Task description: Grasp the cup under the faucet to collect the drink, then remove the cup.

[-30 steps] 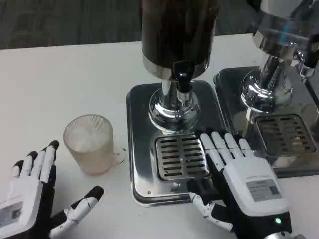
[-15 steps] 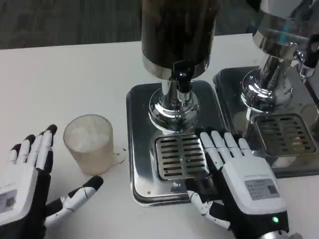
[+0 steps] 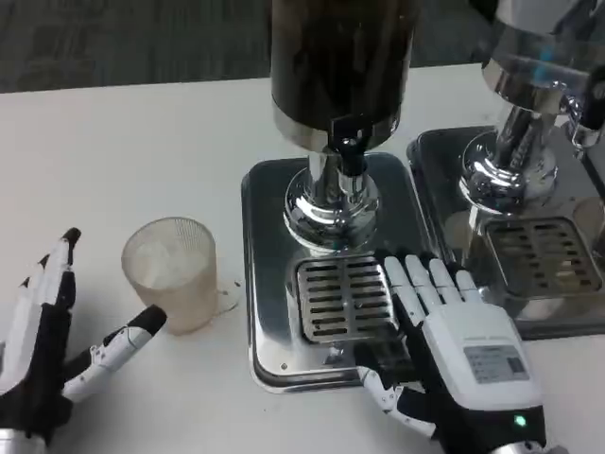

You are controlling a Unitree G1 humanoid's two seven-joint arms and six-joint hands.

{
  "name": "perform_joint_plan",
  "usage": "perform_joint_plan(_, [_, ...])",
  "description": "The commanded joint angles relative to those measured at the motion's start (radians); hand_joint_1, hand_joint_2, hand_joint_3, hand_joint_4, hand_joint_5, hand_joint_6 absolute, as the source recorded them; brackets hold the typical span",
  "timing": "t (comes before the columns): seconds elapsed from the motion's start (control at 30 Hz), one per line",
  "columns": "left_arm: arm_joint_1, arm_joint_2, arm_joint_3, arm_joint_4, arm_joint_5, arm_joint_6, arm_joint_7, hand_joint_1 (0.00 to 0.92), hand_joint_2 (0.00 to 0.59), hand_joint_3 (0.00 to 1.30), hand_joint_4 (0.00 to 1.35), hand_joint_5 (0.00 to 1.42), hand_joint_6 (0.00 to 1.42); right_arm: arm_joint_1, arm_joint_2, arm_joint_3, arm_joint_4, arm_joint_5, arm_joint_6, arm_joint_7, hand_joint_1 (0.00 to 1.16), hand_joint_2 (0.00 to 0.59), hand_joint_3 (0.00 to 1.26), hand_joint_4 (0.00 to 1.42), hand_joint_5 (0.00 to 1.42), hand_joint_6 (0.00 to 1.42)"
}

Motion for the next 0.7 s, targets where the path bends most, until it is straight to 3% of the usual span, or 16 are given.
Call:
perform_joint_plan(0.03, [-0.053, -0.008, -0.027, 0.111, 0.009, -0.116, 0.041, 0.000, 0.000, 0.00, 0.00, 0.00, 0.00, -0.001, 0.000, -0.006, -0.005, 0.008, 0.004, -0.007, 0.37, 0.435, 0.01, 0.00, 0.00, 0.00])
perform_joint_plan(0.4, [-0.182, -0.040, -0.075, 0.339, 0.037, -0.193, 0.135, 0.166, 0.017, 0.00, 0.00, 0.00, 0.00, -0.007, -0.015, -0.018, -0.013, 0.019, 0.000, 0.007, 0.36, 0.427, 0.01, 0.00, 0.00, 0.00])
perform_joint_plan(0.7, [-0.275, -0.038, -0.127, 0.442, 0.077, -0.199, 0.192, 0.205, 0.023, 0.00, 0.00, 0.01, 0.00, -0.005, -0.016, -0.018, -0.021, 0.020, 0.004, 0.018, 0.37, 0.414, 0.01, 0.00, 0.00, 0.00])
